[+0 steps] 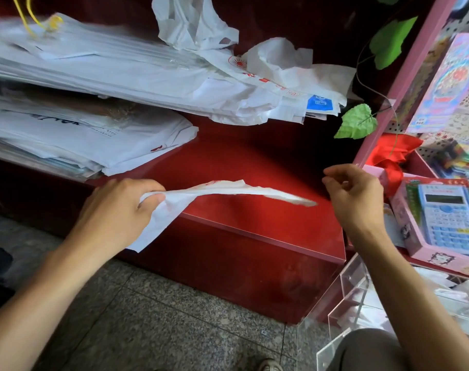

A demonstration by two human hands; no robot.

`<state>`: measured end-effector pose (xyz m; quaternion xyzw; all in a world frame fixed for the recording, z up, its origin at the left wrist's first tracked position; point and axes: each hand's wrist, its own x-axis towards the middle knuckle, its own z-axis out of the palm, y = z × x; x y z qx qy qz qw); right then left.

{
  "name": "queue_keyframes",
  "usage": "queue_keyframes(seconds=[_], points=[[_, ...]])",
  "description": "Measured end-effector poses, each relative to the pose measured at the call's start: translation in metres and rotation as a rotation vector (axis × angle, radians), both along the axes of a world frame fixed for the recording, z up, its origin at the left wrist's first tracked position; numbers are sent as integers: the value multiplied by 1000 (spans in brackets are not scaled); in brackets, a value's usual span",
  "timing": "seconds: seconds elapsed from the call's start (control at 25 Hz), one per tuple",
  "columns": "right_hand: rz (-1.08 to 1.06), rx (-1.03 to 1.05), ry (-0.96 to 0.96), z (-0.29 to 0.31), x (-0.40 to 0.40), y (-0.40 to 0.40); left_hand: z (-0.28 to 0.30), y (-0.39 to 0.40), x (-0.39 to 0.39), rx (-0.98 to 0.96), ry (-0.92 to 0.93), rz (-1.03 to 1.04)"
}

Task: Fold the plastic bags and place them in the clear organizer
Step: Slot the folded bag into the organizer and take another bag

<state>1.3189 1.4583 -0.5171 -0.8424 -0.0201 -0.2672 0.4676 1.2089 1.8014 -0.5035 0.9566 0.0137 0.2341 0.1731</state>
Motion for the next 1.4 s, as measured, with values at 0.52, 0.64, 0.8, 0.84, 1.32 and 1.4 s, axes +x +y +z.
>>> queue_keyframes(seconds=[0.52, 0.64, 0.8, 0.84, 1.32, 1.4], points=[[400, -731, 5, -22, -35, 88, -23, -71, -8, 376, 93, -150], [344, -452, 27, -26, -13, 72, -30, -75, -8, 261, 137, -205], [269, -280, 313, -37, 8, 53, -41, -84, 1, 115, 99, -350], [199, -266, 375, -37, 13, 48, -43, -88, 4, 94, 100, -371], [269, -766, 584, -52, 24, 59, -55, -96, 102, -220, 262, -161], [304, -793, 493, -59, 20, 66, -69, -68, 120, -132, 281, 54]])
